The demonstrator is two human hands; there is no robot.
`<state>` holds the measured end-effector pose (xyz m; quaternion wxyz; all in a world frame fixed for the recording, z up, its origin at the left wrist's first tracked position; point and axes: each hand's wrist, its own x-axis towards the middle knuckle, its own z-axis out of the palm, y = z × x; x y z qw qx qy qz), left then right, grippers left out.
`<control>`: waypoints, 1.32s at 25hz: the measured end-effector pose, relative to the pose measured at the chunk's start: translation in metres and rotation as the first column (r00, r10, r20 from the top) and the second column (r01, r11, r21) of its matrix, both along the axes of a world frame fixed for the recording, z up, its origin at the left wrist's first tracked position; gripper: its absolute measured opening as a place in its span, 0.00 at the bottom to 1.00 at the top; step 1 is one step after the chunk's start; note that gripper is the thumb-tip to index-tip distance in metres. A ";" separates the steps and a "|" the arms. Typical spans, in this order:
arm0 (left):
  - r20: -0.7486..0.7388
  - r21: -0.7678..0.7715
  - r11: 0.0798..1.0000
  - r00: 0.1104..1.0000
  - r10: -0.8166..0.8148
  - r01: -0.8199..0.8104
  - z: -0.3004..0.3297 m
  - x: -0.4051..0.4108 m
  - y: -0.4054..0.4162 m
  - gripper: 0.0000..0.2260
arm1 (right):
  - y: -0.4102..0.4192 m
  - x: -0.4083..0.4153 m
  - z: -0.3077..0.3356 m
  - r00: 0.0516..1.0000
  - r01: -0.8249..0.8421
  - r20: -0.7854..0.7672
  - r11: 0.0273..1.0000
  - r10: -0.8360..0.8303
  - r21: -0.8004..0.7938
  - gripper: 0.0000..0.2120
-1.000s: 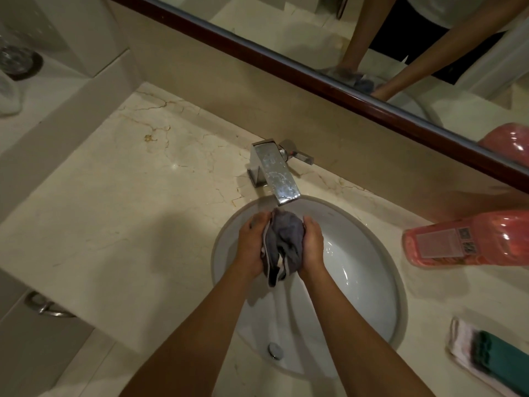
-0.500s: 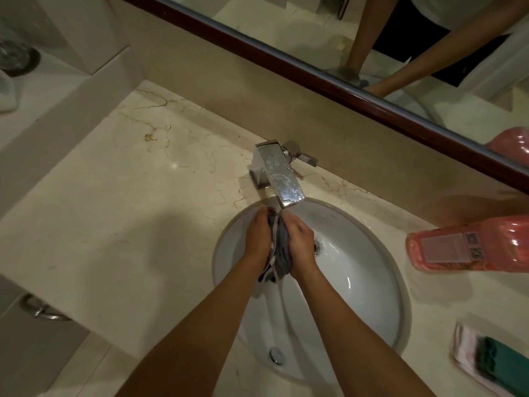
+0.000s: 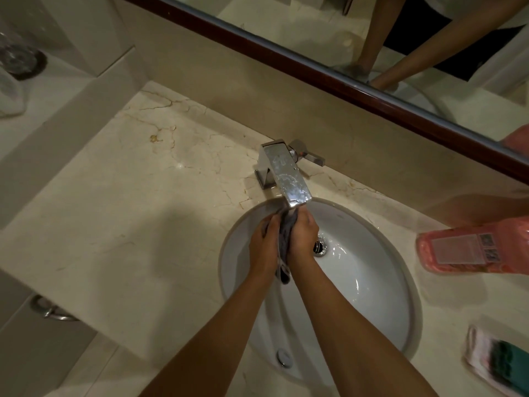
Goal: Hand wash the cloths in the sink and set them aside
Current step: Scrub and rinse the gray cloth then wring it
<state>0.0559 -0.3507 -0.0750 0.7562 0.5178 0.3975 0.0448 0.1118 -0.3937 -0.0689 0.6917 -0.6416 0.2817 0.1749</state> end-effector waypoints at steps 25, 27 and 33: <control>-0.031 0.266 0.959 0.994 0.109 -0.097 -0.024 -0.001 0.003 0.16 | -0.017 -0.006 -0.029 0.944 -0.238 0.237 0.971 0.228 0.012 0.07; -0.029 0.082 0.985 0.988 0.152 -0.149 -0.020 -0.003 0.008 0.16 | -0.017 -0.003 -0.027 0.929 -0.282 0.249 0.959 0.272 0.004 0.07; -0.053 -0.255 0.967 0.999 0.007 -0.020 -0.009 0.015 0.014 0.18 | -0.024 -0.002 -0.029 0.927 -0.333 0.186 0.943 0.325 0.012 0.20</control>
